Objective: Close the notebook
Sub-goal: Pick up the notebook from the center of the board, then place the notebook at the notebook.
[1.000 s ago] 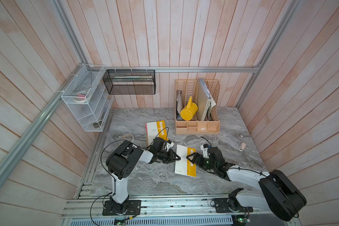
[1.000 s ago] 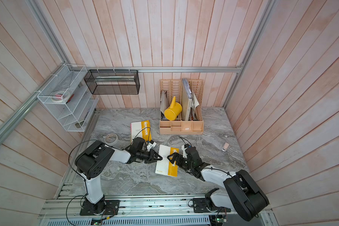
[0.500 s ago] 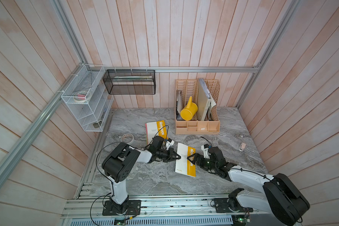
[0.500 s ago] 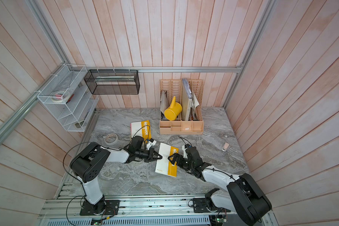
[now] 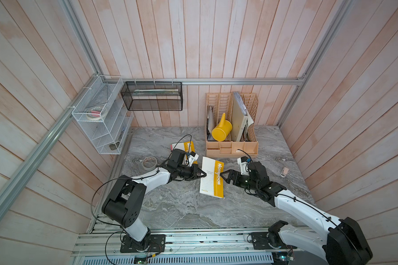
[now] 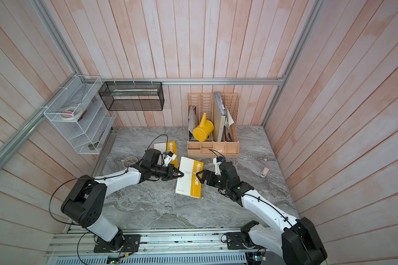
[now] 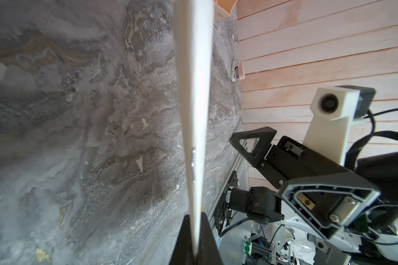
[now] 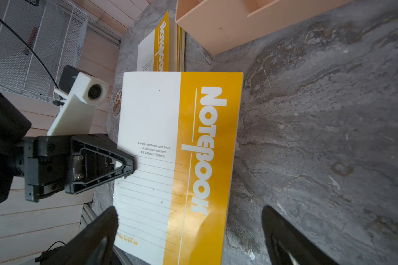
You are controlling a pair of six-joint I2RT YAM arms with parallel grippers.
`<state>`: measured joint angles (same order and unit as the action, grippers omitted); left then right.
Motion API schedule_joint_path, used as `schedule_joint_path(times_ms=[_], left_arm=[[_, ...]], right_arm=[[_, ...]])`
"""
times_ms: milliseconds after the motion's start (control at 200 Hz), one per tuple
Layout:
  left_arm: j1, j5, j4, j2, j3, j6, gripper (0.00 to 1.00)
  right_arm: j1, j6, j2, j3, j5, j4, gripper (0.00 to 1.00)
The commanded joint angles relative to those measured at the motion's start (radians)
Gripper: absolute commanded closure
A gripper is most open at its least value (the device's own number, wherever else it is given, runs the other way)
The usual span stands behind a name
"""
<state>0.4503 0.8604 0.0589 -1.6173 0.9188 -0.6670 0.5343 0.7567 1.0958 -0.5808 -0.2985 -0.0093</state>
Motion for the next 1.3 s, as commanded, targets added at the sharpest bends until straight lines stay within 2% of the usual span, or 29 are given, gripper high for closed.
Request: schedule_joint_path(times_ms=[0, 265, 530, 980, 1295], left_arm=[[-0.053, 0.039, 0.102, 0.057, 0.057, 0.064, 1.0], [-0.216, 0.062, 0.292, 0.064, 0.185, 0.167, 1.0], [-0.326, 0.068, 0.4, -0.053, 0.341, 0.241, 1.0], [-0.393, 0.08, 0.455, -0.282, 0.579, 0.256, 1.0], [-0.424, 0.11, 0.469, -0.389, 0.641, 0.266, 1.0]], right_arm=[[0.001, -0.039, 0.029, -0.036, 0.006, -0.041, 0.02], [0.001, -0.033, 0.061, -0.046, -0.016, -0.006, 0.02], [0.001, -0.04, 0.087, -0.081, -0.023, -0.003, 0.02], [0.0, -0.043, 0.185, -0.176, -0.047, 0.006, 0.02], [0.001, -0.039, 0.236, -0.2, -0.06, 0.023, 0.02]])
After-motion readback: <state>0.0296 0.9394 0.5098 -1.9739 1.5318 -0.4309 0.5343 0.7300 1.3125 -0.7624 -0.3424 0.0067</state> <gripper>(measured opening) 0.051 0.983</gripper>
